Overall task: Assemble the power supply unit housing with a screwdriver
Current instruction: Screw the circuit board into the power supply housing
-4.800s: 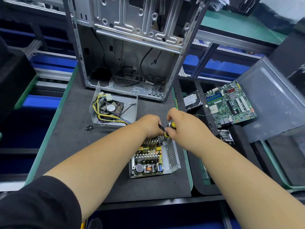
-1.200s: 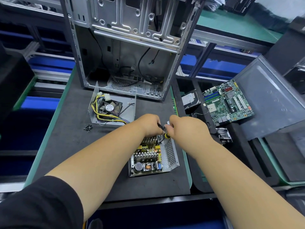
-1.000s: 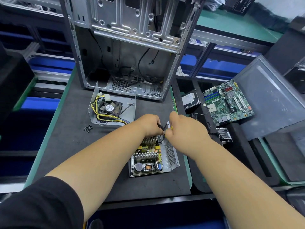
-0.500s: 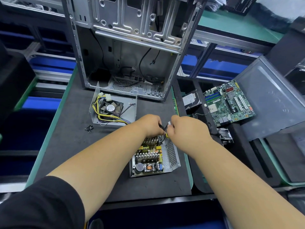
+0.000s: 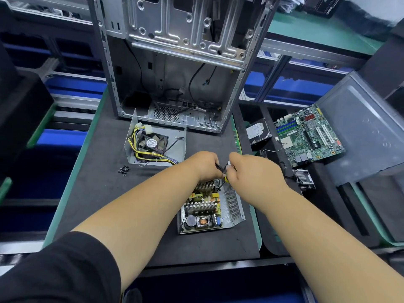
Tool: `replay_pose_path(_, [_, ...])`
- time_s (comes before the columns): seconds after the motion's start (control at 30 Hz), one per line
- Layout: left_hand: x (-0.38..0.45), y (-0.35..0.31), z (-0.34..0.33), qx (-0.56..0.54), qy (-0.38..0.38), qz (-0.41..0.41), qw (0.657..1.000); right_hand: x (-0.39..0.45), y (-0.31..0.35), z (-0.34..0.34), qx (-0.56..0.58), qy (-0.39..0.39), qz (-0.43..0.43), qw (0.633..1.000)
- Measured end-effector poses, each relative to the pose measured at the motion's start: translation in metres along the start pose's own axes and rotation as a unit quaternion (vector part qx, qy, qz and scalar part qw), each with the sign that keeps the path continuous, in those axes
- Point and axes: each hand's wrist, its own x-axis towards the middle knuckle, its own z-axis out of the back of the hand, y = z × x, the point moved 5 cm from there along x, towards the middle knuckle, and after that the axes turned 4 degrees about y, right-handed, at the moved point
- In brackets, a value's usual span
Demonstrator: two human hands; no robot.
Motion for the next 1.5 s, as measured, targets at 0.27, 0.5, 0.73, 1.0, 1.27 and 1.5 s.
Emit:
replay_pose_path(0.27, [0.001,0.001,0.000,-0.007,-0.006,-0.002,1.000,-0.003,0.005,0.014,-0.008,-0.011,0.034,0.999])
replay_pose_path(0.5, [0.001,0.002,-0.001,-0.008,-0.010,0.007,1.000,-0.003,0.004,0.009,0.015,0.035,0.036,0.999])
replay_pose_path(0.73, [0.002,0.003,-0.001,0.000,-0.021,0.007,1.000,0.006,-0.001,0.004,0.032,0.055,0.009,0.998])
replay_pose_path(1.0, [-0.001,0.000,0.000,0.007,-0.016,0.007,1.000,0.010,-0.002,0.002,-0.032,0.058,-0.031,0.997])
replay_pose_path(1.27, [0.001,0.001,0.000,0.004,-0.008,0.009,1.000,0.000,0.003,0.005,0.061,0.100,0.033,0.993])
replay_pose_path(1.5, [0.001,0.002,0.000,0.003,-0.016,0.013,1.000,0.004,-0.006,-0.001,0.077,0.079,0.006,0.994])
